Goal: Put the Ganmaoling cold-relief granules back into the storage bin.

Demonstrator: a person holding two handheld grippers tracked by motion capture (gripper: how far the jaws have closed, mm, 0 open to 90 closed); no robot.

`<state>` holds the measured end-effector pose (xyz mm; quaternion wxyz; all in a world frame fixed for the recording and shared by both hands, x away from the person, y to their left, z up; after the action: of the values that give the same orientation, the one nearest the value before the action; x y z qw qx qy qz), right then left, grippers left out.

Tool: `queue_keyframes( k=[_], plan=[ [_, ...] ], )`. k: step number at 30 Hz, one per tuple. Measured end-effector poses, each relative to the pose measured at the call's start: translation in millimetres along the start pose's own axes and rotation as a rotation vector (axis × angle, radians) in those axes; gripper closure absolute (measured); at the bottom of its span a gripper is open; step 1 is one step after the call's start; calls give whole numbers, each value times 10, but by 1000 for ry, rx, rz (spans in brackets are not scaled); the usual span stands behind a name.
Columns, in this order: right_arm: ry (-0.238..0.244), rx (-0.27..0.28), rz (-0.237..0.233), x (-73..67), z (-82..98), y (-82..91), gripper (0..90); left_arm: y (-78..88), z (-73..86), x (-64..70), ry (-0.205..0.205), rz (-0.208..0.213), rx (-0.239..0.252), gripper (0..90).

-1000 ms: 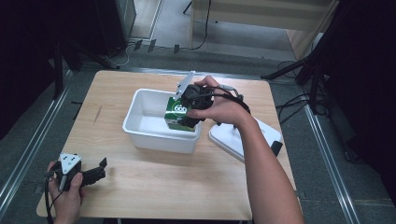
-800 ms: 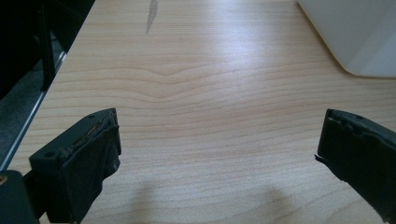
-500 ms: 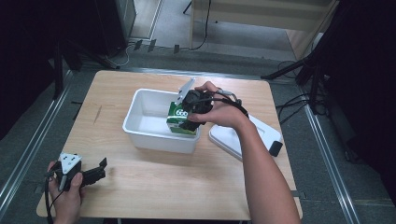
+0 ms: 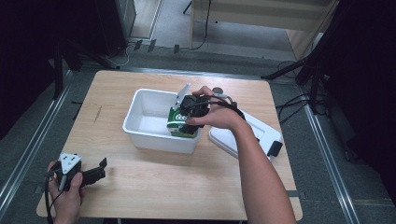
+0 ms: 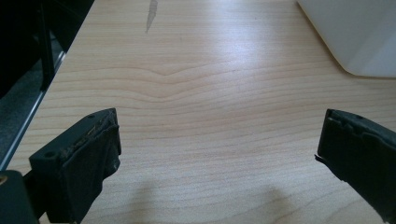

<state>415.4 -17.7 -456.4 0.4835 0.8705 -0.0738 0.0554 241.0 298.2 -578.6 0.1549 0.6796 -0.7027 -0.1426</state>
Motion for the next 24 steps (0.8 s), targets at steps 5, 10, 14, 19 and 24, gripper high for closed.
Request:
queue_keyframes(
  k=[5, 10, 14, 19, 24],
  plan=[
    [-8, -21, -15, -1, 24, -54, 156, 1, 0, -1, 1, 0, 0, 3],
    [-8, -44, -21, 1, 58, -117, 156, 1, 0, -1, 1, 0, 1, 3],
    [-7, -66, -25, -1, 79, -157, 154, 2, 0, -2, 1, 0, 0, 3],
    [3, -95, -31, -9, 113, -215, 154, 2, 0, -1, 2, 0, 0, 3],
    [-4, -117, -45, -25, 141, -255, 151, 2, 0, -2, 1, 1, -1, 2]
  ],
)
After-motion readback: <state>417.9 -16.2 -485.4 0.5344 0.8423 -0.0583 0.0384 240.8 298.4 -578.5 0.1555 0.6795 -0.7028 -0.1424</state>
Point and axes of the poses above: each handheld gripper's, and its own axes: y roughly backward along the jaws, z roughly out of its underside, x roughly to its right, the point moved 5 cm from there along -y, roughly forward along the jaws, and after that the axes turned 8 degrees about x, right-handed, at the moved point
